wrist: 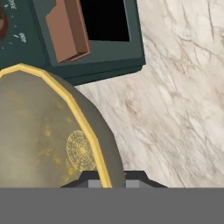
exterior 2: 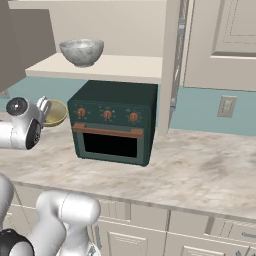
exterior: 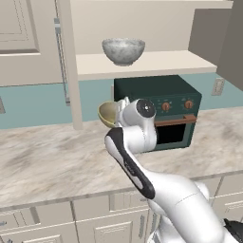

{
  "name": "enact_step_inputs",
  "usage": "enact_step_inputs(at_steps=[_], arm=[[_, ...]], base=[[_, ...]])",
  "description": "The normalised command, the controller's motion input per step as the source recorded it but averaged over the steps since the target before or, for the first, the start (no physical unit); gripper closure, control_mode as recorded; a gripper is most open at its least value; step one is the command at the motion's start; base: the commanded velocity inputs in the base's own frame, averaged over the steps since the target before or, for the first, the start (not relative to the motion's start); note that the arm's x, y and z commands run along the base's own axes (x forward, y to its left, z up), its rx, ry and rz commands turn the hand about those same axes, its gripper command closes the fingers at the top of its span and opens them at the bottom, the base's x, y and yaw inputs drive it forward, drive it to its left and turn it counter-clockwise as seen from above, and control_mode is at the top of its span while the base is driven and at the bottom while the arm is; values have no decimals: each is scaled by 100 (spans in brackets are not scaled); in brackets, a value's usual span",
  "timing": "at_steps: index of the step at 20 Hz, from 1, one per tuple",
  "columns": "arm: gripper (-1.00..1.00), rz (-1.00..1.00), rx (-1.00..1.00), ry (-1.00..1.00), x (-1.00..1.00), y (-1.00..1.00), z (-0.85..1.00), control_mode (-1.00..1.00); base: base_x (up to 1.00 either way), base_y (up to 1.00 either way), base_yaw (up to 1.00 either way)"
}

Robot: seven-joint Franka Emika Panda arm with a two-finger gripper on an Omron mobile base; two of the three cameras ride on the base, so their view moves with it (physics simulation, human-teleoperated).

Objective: Pick up the bowls on the counter and stack them on top of one another in the open cabinet. Place the smaller bowl on top of the larger bowl.

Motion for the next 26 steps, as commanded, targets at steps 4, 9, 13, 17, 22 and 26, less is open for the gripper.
enact_step_inputs(at_steps=[4,9,13,17,22,26], arm=[[100,-2,-1,6,-31,-14,30,-100],[100,-1,-6,7,-25,-18,27,-100],[100,-1,-10,6,-13,-19,33,-100],[100,0,-12,2,-3,-16,44,-100],[100,1,-11,0,-1,-14,53,-100],[100,1,-8,0,-6,-18,51,-100]], base=[[0,0,0],[0,0,0],[0,0,0],[0,0,0],[0,0,0],[0,0,0]])
